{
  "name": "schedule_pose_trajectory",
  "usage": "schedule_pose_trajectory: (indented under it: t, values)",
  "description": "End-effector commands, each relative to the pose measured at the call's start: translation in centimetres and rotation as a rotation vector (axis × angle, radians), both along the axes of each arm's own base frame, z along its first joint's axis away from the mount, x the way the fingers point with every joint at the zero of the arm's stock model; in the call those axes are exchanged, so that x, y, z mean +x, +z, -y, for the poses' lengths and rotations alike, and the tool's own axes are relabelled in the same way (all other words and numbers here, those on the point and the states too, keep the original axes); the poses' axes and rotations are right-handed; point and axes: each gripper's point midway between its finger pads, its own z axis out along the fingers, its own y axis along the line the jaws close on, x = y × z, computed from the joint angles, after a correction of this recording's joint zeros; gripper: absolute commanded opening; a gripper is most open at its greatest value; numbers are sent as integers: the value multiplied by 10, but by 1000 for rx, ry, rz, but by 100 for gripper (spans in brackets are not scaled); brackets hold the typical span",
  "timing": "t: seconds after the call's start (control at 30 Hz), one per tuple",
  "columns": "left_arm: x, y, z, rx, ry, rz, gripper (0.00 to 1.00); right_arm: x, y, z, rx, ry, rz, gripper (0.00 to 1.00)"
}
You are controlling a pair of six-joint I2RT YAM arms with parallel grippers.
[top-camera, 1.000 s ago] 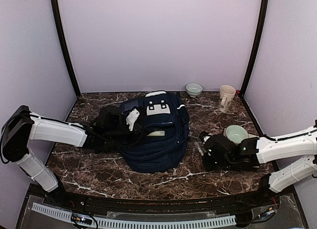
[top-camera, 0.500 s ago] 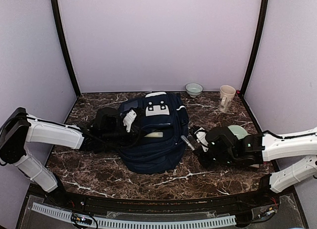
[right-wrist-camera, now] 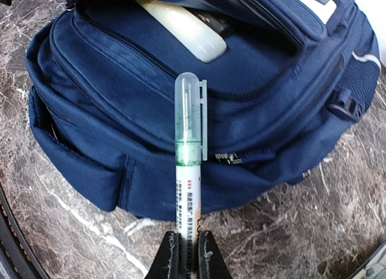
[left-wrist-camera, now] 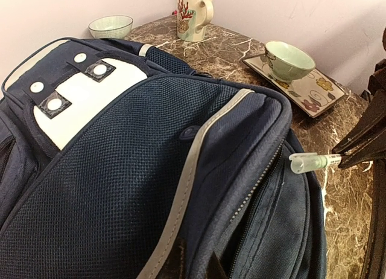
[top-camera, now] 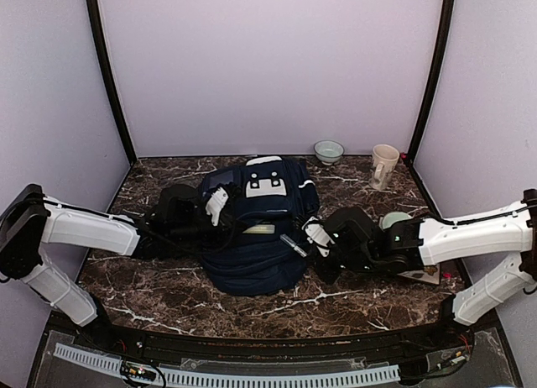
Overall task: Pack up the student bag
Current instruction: Place the pen in the upper front pocket of the bag.
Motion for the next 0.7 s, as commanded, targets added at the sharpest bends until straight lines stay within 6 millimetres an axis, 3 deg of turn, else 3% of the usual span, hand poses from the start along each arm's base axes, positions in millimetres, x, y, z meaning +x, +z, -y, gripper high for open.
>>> schedule_pose_trajectory:
  t: [0.0, 0.33, 0.67]
  values:
    - [-10, 16, 0, -45, -30, 7, 0, 7, 20, -27, 45, 43, 44, 0]
    - [-24, 19, -2, -75, -79, 19, 0, 37, 13, -53, 20, 23, 14, 0]
    - [-40, 30, -4, -121, -140, 55, 0, 83, 6, -65, 138, -139, -138, 0]
